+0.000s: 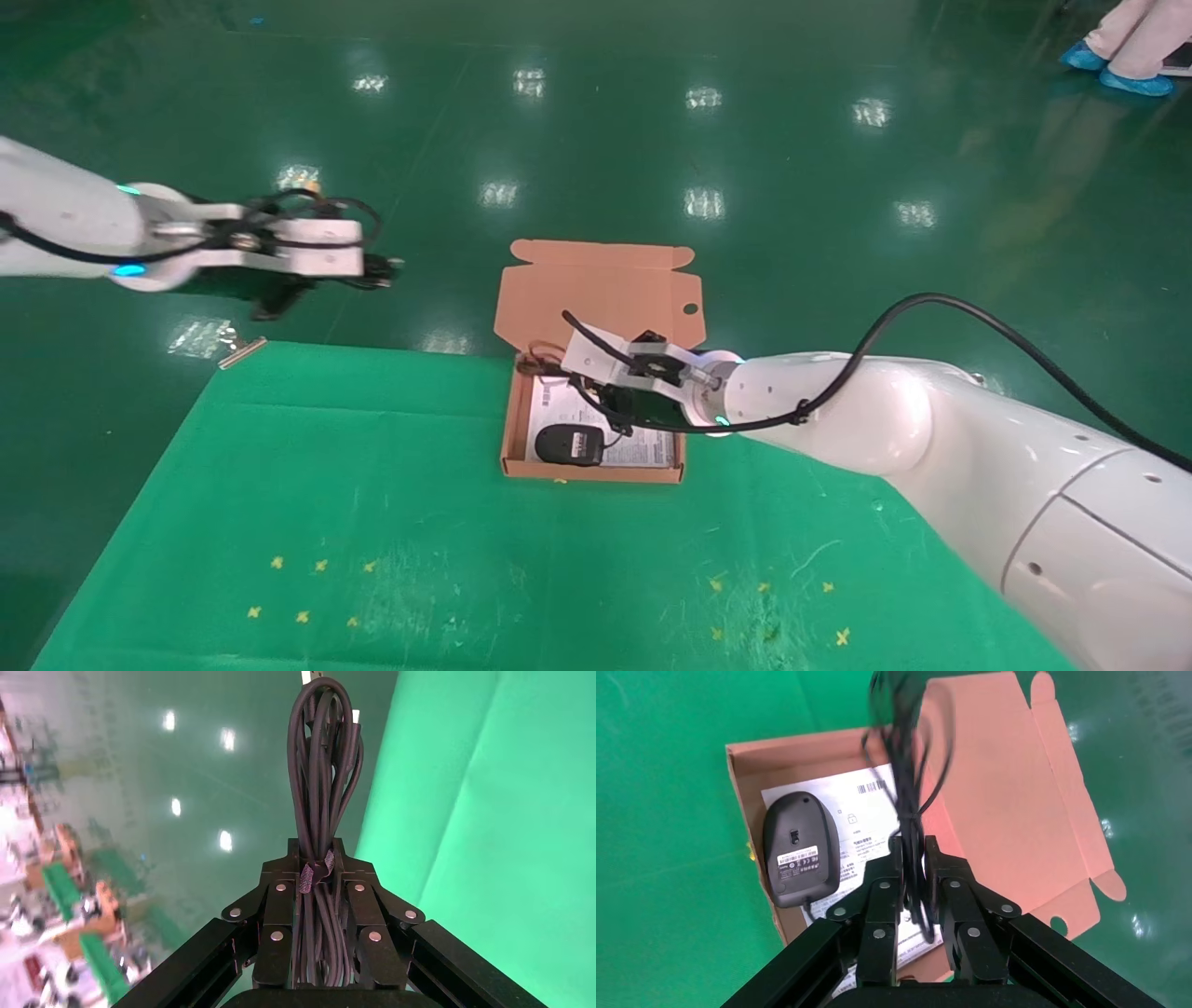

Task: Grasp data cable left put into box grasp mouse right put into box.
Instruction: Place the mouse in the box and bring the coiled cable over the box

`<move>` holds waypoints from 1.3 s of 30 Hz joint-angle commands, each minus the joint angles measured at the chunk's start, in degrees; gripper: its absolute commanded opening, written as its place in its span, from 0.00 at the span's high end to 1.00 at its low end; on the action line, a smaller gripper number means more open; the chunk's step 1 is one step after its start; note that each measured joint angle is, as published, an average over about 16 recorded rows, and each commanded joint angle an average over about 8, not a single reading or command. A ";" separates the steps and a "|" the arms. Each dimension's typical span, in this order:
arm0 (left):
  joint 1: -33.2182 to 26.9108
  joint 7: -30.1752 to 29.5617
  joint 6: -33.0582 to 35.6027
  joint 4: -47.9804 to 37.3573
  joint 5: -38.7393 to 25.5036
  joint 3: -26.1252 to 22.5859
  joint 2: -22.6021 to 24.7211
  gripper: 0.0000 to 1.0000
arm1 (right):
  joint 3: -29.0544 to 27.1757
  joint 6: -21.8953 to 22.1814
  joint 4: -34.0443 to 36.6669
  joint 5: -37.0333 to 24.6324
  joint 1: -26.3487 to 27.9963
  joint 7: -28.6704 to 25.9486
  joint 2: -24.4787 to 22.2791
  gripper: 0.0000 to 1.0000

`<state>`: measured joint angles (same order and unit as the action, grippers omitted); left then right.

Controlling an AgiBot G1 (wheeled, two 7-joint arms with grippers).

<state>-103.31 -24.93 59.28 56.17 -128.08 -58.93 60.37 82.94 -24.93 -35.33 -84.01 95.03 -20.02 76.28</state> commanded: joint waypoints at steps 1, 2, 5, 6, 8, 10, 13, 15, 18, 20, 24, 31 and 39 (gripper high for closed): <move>0.72 0.17 -0.75 0.01 0.88 0.14 0.65 1.00 | 0.20 0.00 -0.64 -0.11 0.16 -0.19 -0.43 0.00; 1.11 0.61 -1.60 -0.76 1.35 0.16 1.59 1.00 | 0.19 -0.14 -0.85 -0.16 0.50 -0.12 -0.88 0.00; 2.13 2.35 -4.37 -3.72 2.68 0.20 4.68 1.00 | -0.02 -0.37 -1.48 -0.22 1.58 0.17 -2.62 0.00; 2.43 3.14 -5.35 -4.90 3.15 0.20 5.79 1.00 | -0.13 -0.40 -1.73 -0.23 1.98 0.28 -3.36 0.00; 3.04 4.93 -7.43 -7.47 4.33 0.32 8.02 1.00 | -0.36 -0.40 -2.23 -0.32 2.86 0.48 -5.03 0.00; 3.73 7.10 -9.73 -10.06 5.69 0.55 9.99 1.00 | -0.58 -0.33 -2.77 -0.46 3.78 0.59 -6.80 0.00; 4.92 10.95 -13.30 -14.00 8.06 1.01 12.79 1.00 | -0.79 -0.36 -3.76 -0.84 5.21 0.68 -9.62 0.00; 5.74 13.75 -15.63 -16.49 9.83 1.37 14.42 1.00 | -0.84 -0.47 -4.60 -1.18 6.13 0.61 -11.45 0.00; 7.09 18.08 -18.35 -19.45 12.89 1.68 16.30 1.00 | -0.85 -0.80 -6.24 -1.73 7.44 0.28 -14.12 0.00; 8.05 20.92 -19.71 -20.91 15.30 1.66 17.13 1.00 | -0.80 -1.09 -7.64 -2.14 8.28 -0.16 -15.85 0.00; 9.90 25.80 -21.51 -22.18 20.30 0.74 17.84 1.00 | -0.64 -1.70 -10.88 -3.02 9.74 -1.50 -19.08 0.00; 12.02 31.18 -24.01 -22.53 27.42 -3.28 18.20 1.00 | -0.06 -2.59 -17.31 -5.27 11.95 -5.12 -24.53 0.00; 12.52 33.21 -26.23 -22.61 33.56 -8.01 18.23 1.00 | 0.71 -3.54 -23.67 -8.68 14.13 -10.10 -29.20 0.00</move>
<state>-90.98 8.18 33.23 33.52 -94.86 -66.65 78.58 83.61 -28.39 -58.53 -92.57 108.99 -29.95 47.49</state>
